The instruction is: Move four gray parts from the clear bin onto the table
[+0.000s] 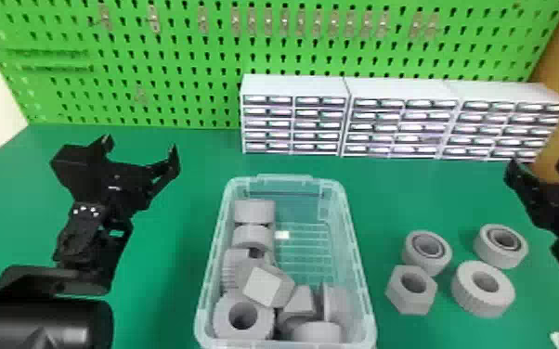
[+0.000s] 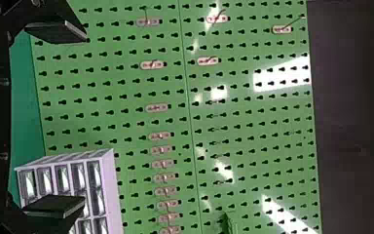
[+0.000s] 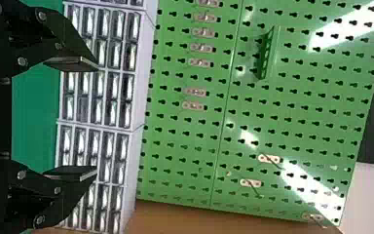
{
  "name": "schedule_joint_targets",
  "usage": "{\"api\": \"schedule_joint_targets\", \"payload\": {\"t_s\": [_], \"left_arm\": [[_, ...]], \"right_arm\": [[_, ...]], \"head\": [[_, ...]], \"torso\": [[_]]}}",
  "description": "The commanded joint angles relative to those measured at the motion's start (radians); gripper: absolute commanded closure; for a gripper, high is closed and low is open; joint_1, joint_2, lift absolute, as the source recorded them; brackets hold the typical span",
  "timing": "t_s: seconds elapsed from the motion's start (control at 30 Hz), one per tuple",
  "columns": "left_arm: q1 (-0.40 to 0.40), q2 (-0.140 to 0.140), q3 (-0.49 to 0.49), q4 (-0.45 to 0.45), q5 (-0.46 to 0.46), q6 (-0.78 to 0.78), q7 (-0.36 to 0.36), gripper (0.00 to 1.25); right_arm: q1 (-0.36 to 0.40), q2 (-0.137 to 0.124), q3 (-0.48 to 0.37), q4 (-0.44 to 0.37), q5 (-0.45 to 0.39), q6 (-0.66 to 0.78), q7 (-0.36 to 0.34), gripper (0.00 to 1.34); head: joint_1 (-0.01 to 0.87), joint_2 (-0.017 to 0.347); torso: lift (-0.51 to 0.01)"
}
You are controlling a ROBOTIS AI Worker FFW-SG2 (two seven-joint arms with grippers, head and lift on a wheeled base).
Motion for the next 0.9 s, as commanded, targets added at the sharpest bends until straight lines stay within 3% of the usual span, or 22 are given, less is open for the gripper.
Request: {"api": "schedule_joint_targets", "payload": {"t_s": [0.0,0.87], "left_arm": [[-0.003,-0.001,-0.001,0.0,0.0,0.0,0.0,0.11],[-0.005,-0.001,0.0,0.0,0.008,0.0,0.0,0.11]], "right_arm": [[0.0,0.001,0.0,0.0,0.0,0.0,0.0,0.51],[0.002,0.003,0.006,0.0,0.0,0.005,0.0,0.51]], "head": [[0.678,0.034],[0.678,0.034]], "torso": [[-0.05],[-0.05]]}}
